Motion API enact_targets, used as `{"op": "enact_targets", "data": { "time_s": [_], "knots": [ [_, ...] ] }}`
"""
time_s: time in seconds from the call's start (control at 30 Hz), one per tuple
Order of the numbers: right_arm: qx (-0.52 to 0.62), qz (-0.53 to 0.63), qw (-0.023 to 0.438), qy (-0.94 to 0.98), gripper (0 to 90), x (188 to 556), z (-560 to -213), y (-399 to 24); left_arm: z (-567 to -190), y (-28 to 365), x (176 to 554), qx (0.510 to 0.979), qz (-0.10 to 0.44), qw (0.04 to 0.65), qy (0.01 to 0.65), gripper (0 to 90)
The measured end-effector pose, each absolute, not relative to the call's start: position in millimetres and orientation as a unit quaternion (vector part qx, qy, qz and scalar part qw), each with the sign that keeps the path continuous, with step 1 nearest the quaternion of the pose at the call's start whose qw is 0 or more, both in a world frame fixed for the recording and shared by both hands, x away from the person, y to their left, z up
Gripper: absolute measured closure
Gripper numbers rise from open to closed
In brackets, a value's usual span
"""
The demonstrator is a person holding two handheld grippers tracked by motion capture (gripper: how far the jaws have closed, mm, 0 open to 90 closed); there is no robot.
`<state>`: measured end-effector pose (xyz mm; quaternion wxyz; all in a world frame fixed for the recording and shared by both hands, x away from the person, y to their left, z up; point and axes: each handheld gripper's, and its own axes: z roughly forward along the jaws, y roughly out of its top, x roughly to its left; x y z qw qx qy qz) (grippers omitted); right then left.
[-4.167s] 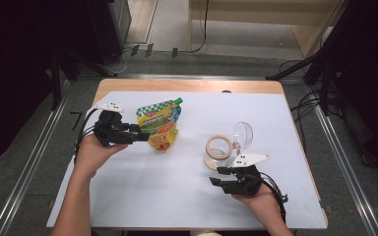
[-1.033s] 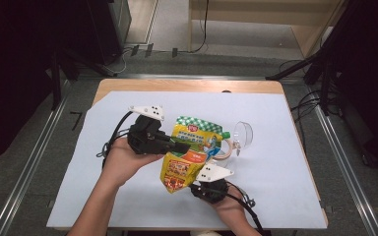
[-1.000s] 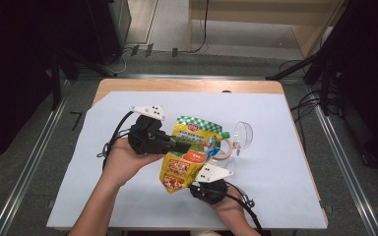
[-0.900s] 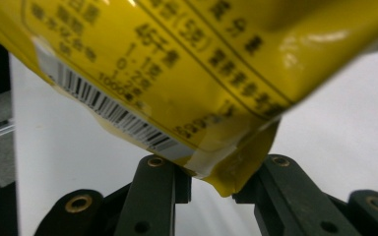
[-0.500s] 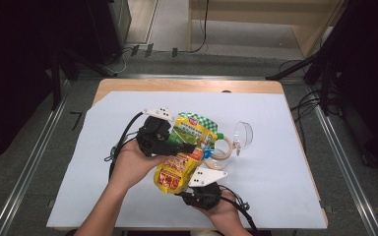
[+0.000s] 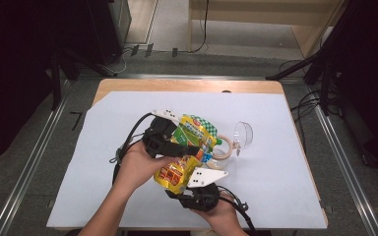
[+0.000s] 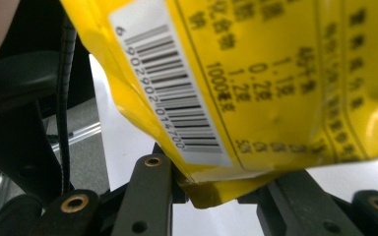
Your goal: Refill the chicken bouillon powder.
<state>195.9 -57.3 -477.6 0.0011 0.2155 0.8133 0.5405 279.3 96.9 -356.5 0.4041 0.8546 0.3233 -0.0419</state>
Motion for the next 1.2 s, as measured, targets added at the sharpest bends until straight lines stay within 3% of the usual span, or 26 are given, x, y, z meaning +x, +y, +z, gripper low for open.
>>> {"op": "enact_targets", "data": {
  "time_s": [0.6, 0.73, 1.03, 1.2],
  "knots": [
    [0.209, 0.542, -0.028, 0.813, 68.4, 218.2, -454.3, -53.0, -345.7, 71.6, 308.4, 0.867, -0.05, 0.347, 0.355, 58.9],
    [0.195, 0.529, -0.023, 0.826, 61.7, 220.6, -453.4, -50.9, -346.7, 70.0, 313.9, 0.865, -0.059, 0.345, 0.36, 60.4],
    [0.196, 0.518, 0.013, 0.832, 65.7, 222.8, -456.2, -45.9, -343.5, 68.1, 310.1, 0.858, -0.057, 0.369, 0.353, 61.1],
    [0.212, 0.531, 0.005, 0.821, 67.5, 222.8, -455.3, -45.8, -341.2, 69.7, 307.4, 0.857, -0.052, 0.376, 0.348, 57.0]
  ]
}}
